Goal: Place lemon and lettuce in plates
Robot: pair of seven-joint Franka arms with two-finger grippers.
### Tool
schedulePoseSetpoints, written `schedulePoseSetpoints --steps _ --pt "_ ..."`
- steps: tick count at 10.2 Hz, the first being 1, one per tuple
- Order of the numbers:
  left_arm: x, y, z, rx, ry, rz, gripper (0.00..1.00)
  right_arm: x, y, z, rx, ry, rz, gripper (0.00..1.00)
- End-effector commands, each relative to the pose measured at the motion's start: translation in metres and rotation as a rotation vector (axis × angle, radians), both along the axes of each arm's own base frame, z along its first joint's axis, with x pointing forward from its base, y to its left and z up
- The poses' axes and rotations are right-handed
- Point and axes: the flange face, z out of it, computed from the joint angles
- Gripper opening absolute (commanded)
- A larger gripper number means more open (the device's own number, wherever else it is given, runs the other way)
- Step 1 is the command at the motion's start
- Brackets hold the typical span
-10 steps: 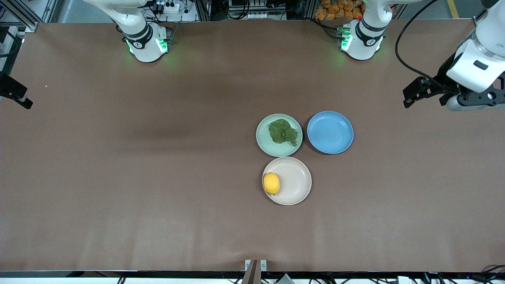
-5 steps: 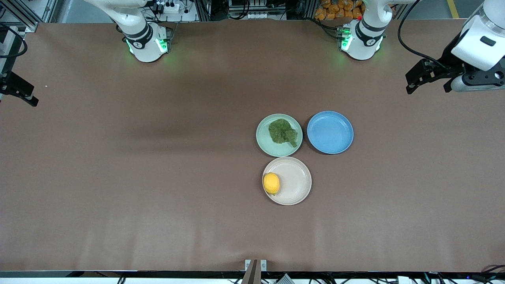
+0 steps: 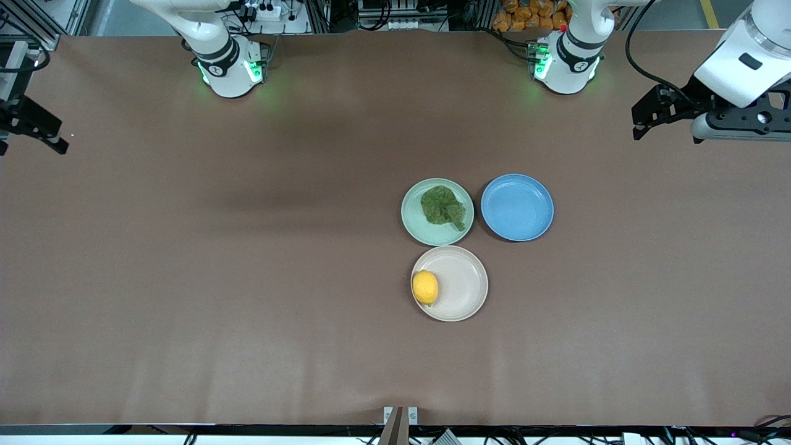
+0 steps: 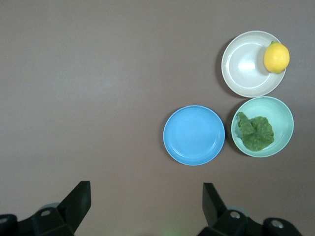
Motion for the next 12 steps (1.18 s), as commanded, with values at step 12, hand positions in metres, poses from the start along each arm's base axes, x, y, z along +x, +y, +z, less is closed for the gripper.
schedulePoseSetpoints --steps 12 --pt "-0.008 -0.001 0.008 -0.009 0.006 -0.026 1.0 -0.018 -0.013 -0.006 0.045 0.103 0.034 1.0"
